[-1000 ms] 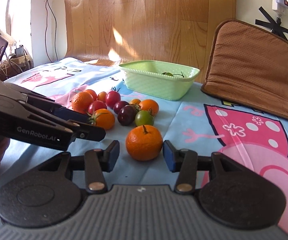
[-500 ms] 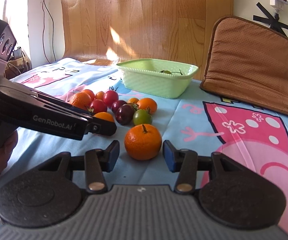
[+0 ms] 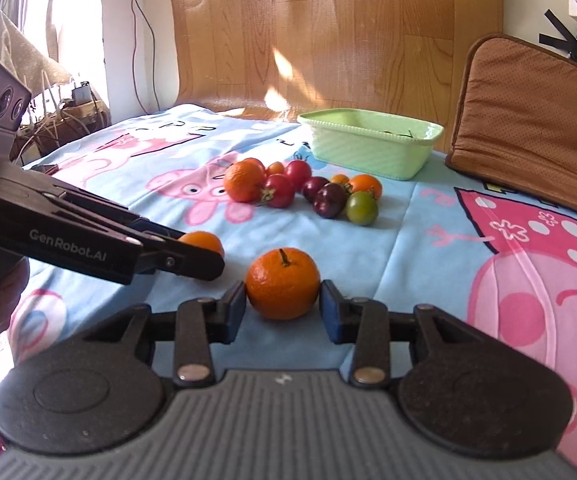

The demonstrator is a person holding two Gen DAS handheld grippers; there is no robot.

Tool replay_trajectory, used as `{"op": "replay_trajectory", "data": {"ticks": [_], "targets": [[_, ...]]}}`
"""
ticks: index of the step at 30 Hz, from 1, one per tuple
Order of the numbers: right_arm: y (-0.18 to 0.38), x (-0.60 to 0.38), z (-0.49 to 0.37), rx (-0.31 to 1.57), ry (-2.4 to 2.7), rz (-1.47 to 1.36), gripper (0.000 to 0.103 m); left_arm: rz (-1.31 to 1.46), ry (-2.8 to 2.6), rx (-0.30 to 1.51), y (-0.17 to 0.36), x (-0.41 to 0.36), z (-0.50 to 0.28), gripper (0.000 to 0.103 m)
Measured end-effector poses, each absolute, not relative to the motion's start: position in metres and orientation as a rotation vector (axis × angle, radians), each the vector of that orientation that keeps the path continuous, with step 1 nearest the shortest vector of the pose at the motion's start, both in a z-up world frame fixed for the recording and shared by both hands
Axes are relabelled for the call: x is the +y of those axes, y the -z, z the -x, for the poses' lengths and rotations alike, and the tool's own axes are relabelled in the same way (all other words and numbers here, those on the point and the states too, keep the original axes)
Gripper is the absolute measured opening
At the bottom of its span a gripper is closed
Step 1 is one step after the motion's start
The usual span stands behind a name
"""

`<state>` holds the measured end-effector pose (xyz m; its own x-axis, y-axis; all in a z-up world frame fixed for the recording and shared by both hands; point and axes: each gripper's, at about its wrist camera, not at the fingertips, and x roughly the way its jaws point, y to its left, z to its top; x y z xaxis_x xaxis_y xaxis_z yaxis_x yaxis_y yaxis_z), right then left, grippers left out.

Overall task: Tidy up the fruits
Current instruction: 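Carry both fruits over the green basket and open both grippers to drop them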

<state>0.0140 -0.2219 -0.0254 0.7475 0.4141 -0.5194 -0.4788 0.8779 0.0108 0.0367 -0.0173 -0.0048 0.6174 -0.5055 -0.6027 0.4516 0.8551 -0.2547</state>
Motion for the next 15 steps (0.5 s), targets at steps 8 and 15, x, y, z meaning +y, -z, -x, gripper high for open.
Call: {"op": "replay_trajectory", "data": {"ticks": [8, 15], "targets": [[0.029, -0.206, 0.001, 0.540, -0.498, 0.173, 0.045, 0.097, 0.515, 0.699, 0.006, -0.005, -0.012, 0.030], [0.032, -0.208, 0.005, 0.541, -0.464, 0.129, 0.047, 0.096, 0.499, 0.700, 0.005, -0.007, -0.011, 0.030]]}}
